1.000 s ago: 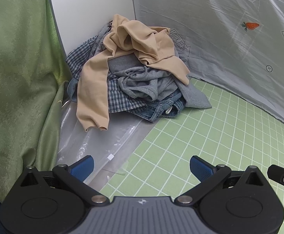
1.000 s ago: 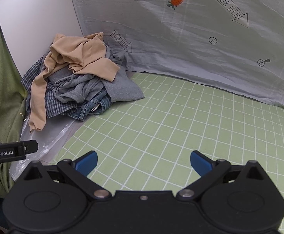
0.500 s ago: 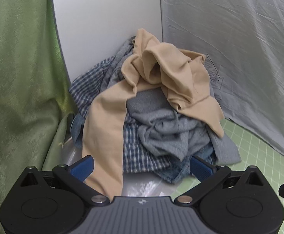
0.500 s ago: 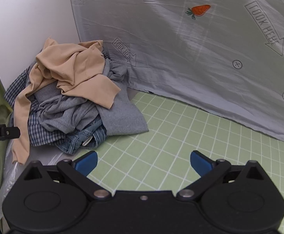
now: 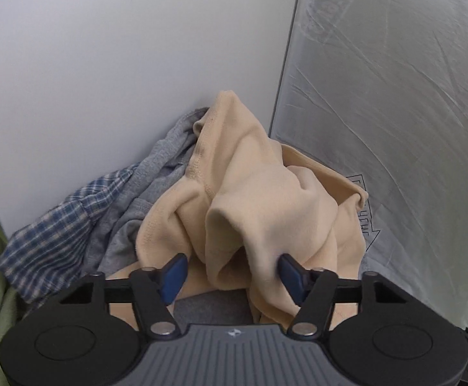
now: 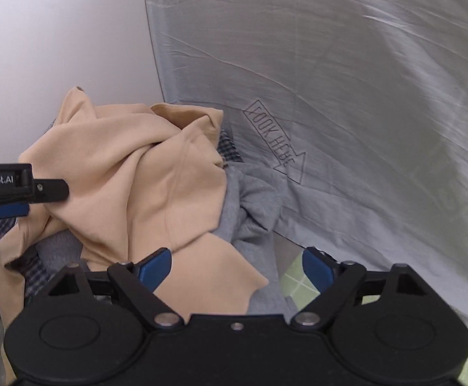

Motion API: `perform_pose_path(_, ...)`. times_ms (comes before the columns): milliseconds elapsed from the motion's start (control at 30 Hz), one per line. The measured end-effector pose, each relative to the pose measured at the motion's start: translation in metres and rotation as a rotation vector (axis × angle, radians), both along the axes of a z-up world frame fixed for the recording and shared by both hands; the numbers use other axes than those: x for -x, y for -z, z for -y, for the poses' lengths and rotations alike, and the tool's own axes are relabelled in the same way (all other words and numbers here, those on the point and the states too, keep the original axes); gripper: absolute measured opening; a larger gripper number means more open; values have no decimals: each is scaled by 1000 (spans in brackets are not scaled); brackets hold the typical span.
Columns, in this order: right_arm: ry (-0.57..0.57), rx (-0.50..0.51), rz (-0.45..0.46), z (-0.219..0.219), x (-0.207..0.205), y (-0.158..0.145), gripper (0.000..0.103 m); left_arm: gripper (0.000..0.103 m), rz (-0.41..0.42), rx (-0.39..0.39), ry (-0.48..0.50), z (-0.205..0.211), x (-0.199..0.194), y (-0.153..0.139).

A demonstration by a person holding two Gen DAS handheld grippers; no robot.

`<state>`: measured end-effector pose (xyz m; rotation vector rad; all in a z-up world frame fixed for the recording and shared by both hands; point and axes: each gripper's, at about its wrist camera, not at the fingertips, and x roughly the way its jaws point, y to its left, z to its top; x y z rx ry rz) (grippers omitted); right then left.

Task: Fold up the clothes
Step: 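Reach both tools into the pile and pinch the beige top, then lift the beige top out with both tools and drop it on the mat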

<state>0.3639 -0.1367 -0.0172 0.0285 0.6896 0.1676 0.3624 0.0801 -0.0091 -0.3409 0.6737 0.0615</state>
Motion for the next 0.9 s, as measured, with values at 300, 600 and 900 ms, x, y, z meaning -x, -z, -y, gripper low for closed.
perform_pose_path(300,-85,-12,83,-24,-68,19,76,24,-29,51,2,-9,-8,25)
perform_pose_path(600,-134,-73,98,-12,-53,14,9,12,-30,21,33,-2,5,12)
perform_pose_path(900,66,-33,122,51,49,-10,8,11,-17,25,94,19,86,-20)
